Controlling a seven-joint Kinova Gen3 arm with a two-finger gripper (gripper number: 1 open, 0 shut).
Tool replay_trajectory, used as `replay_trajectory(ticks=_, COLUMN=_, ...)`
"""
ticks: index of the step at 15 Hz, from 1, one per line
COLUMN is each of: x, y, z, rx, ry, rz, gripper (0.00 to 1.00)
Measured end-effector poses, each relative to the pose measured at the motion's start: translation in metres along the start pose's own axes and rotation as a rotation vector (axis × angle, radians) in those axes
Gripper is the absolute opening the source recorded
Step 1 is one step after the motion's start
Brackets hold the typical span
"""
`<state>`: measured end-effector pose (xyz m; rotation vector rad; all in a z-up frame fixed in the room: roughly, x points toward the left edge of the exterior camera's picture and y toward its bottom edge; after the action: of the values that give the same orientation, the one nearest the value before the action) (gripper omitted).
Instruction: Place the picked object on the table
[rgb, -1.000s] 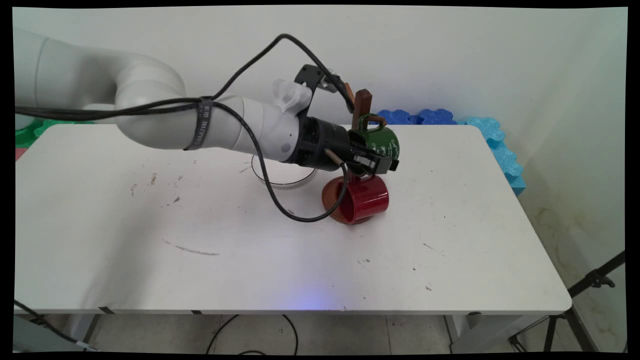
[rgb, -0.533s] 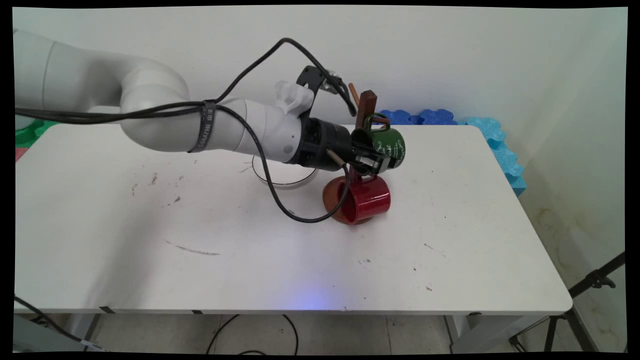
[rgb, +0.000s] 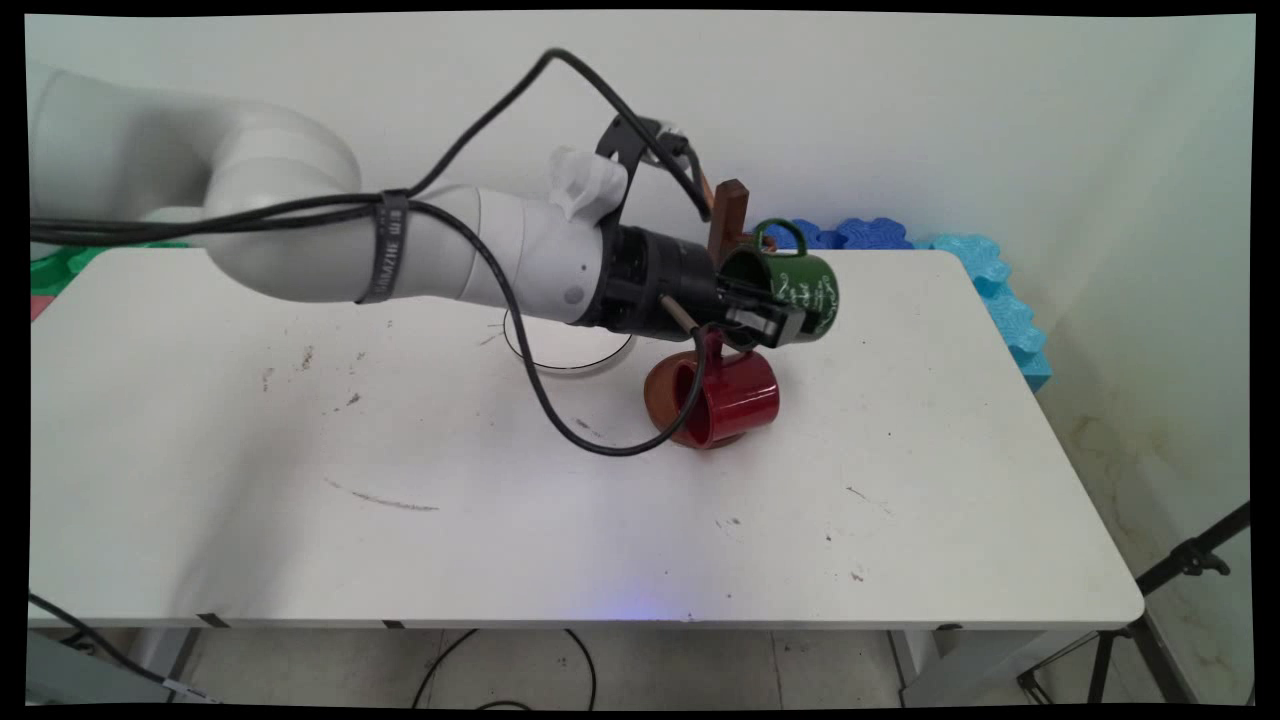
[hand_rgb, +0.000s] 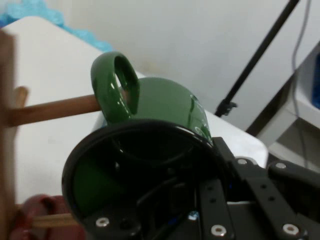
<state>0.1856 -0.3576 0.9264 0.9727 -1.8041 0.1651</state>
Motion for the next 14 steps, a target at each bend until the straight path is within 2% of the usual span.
replay_trajectory(ticks=7, x=0.002, y=0.028, z=-0.033, rx=-0.073, ry=0.002, rz=0.033, gripper=0.0)
replay_trajectory(ticks=10, x=0.003, y=0.029, z=-0.051, rx=-0.075, ry=-0.019, rz=0.057, gripper=0.0)
replay_trajectory(ticks=14, x=0.007, y=0.02, z=-0.079, rx=-0.072, ry=-0.082, rz=0.112, gripper=0.0)
